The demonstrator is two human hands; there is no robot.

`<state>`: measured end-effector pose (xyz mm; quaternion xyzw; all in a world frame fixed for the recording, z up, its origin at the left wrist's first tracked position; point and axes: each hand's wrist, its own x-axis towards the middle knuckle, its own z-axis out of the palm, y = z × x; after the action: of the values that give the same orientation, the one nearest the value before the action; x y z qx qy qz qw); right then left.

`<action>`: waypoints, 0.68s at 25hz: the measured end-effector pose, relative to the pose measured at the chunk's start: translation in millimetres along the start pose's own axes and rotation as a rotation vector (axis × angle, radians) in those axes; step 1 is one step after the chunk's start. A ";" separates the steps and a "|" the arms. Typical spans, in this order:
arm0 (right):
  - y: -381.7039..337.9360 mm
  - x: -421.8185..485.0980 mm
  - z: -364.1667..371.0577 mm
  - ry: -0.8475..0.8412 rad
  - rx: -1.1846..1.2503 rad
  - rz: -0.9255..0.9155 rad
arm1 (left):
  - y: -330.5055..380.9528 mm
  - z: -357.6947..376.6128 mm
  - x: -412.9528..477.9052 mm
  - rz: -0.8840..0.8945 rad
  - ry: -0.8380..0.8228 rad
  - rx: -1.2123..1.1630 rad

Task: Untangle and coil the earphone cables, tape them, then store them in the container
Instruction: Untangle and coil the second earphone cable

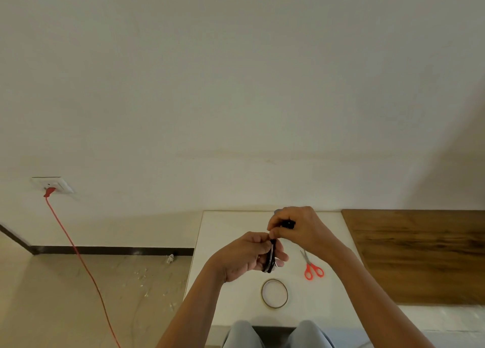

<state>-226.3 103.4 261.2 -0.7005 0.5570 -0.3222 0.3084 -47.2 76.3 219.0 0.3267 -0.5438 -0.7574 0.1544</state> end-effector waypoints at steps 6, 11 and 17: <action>29.3 6.6 4.6 0.014 0.588 0.149 | 10.5 8.6 -7.6 0.043 -0.039 -0.283; 29.7 -3.5 22.3 -0.099 0.926 0.273 | 8.8 10.8 -5.1 0.090 0.012 -0.453; 17.9 -12.9 25.6 0.003 0.901 0.345 | 0.4 7.8 -4.0 0.143 0.069 -0.506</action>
<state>-218.6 114.5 230.2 -0.3943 0.4704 -0.4766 0.6294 -49.5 84.1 222.2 0.2642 -0.3531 -0.8448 0.3029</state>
